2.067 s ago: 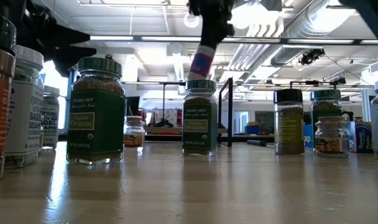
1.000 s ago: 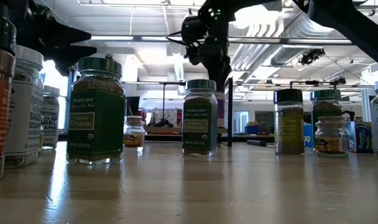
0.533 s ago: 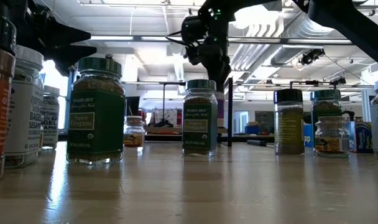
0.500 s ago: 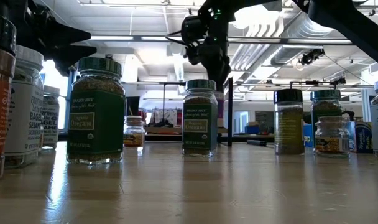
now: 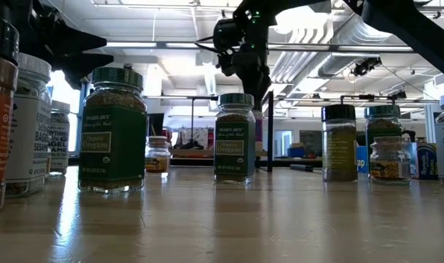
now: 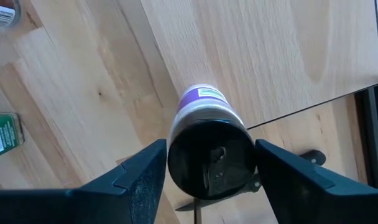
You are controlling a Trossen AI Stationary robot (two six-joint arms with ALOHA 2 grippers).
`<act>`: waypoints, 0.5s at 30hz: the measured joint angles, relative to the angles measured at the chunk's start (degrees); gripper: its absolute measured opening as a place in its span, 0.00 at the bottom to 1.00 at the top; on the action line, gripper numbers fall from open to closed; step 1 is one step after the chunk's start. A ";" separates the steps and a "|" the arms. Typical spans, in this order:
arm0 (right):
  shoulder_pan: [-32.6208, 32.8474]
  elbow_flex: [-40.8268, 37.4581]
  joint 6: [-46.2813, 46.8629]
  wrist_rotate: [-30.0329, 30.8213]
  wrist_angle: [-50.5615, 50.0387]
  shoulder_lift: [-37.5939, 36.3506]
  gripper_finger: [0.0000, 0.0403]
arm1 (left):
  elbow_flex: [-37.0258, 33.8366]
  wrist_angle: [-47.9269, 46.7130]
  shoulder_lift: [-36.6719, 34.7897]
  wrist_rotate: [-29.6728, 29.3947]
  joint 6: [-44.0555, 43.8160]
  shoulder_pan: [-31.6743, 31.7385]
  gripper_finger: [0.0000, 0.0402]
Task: Shelf spices
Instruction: Put the black seasoning bottle on the shelf
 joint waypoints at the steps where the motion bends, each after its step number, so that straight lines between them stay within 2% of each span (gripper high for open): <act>1: -0.11 0.00 0.02 0.00 0.00 0.00 0.60 | 0.00 -0.02 0.00 0.00 0.00 0.00 0.49; 15: -0.34 0.00 -0.72 2.12 0.13 -0.02 0.61 | 0.00 0.00 0.00 -0.02 0.00 0.00 0.49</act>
